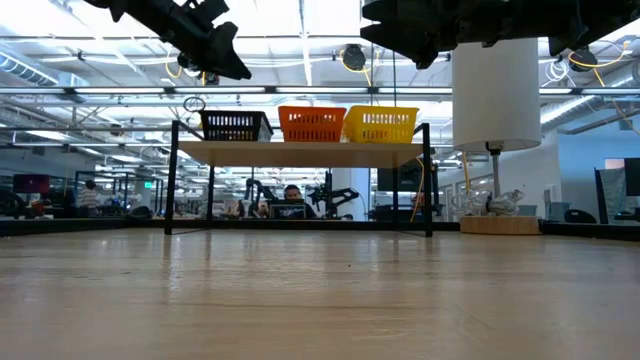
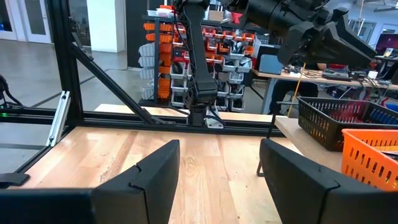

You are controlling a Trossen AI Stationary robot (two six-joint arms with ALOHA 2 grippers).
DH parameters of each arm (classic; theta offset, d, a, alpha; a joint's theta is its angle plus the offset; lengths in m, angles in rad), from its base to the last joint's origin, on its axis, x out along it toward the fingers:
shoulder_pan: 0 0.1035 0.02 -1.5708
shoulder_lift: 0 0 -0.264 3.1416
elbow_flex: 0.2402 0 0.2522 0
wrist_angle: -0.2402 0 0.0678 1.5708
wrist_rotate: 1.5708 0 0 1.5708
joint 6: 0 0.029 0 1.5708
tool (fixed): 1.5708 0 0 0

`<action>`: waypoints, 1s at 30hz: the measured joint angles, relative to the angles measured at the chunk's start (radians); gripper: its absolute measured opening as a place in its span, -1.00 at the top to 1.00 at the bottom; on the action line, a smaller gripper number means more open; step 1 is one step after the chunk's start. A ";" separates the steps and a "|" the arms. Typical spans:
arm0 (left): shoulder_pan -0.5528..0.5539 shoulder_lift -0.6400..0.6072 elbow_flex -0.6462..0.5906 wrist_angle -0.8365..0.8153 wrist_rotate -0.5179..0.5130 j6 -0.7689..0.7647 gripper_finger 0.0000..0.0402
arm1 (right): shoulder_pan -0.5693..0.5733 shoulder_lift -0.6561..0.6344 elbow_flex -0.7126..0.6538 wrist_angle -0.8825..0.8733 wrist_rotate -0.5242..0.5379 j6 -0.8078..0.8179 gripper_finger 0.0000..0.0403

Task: Pick & Place Office Desk Supplies
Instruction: Return to Home Position

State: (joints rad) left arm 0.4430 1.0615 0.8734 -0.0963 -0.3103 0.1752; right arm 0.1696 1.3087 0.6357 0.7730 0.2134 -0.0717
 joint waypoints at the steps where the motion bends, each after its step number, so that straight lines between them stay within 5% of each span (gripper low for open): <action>1: 0.000 0.000 0.000 -0.001 0.003 -0.005 0.22 | 0.000 0.000 0.000 0.000 0.000 0.000 -0.05; 13: -0.002 -0.047 0.001 -0.090 0.180 0.021 -0.09 | 0.000 -0.048 0.000 -0.098 -0.002 0.073 -0.04; 22: -0.012 -0.228 0.001 -0.354 0.267 -0.040 -0.03 | 0.041 -0.257 -0.002 -0.474 0.008 0.166 -0.04; 26: -0.056 -0.292 0.001 -0.479 0.414 -0.103 0.01 | 0.090 -0.301 -0.065 -0.504 0.053 0.158 -0.04; 30: -0.125 -0.341 -0.004 -0.576 0.433 -0.163 0.01 | 0.121 -0.342 -0.166 -0.497 0.052 0.185 -0.04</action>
State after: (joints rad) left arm 0.3178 0.7207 0.8699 -0.6725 0.1228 0.0127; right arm 0.2909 0.9662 0.4697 0.2760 0.2659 0.1128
